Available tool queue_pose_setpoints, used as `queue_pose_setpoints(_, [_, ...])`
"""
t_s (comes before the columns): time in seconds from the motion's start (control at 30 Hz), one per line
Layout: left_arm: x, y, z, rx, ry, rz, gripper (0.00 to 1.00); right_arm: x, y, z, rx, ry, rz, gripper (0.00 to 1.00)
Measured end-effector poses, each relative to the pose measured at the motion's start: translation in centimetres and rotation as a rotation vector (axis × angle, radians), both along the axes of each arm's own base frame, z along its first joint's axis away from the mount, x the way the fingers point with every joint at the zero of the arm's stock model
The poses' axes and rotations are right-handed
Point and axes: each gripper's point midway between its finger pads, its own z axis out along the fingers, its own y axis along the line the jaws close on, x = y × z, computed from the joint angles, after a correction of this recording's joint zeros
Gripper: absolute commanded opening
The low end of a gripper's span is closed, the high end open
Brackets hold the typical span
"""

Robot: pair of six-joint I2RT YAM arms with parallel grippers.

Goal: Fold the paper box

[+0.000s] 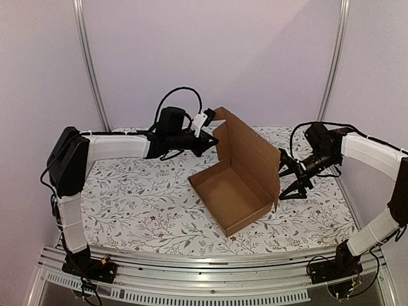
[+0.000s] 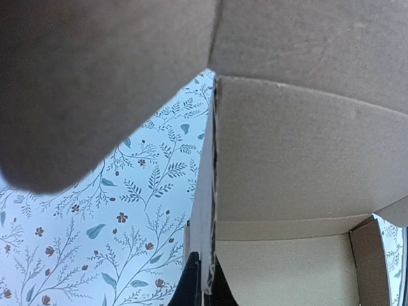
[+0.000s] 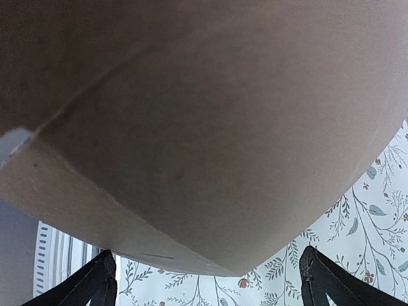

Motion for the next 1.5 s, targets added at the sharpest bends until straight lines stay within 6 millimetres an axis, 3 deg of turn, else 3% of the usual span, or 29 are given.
queue_pose_setpoints(0.33, [4.2,-2.0,0.0,0.05,0.179,0.006,0.0,1.4,1.1,-1.6,0.019,0.089,0.004,0.99])
queue_pose_setpoints(0.73, [3.6,-1.5,-0.9,0.116,0.309,0.008,0.0,5.5,2.4,-1.6,0.056,0.194,-0.201,0.99])
queue_pose_setpoints(1.03, [3.6,-1.5,-0.9,0.111,0.323,0.019,0.0,7.4,3.1,-1.0,0.055,0.191,-0.336,0.99])
queue_pose_setpoints(1.17, [3.7,-1.2,-0.9,0.117,0.326,0.034,0.0,7.0,3.6,-0.9,0.065,0.199,-0.318,0.99])
queue_pose_setpoints(1.4, [4.5,-0.3,-0.8,0.13,0.329,0.105,0.0,3.9,4.0,-0.4,0.109,0.113,-0.188,0.99])
queue_pose_setpoints(1.5, [4.6,0.5,-0.8,0.128,0.336,0.137,0.0,3.8,4.9,0.2,0.128,0.061,-0.162,0.99])
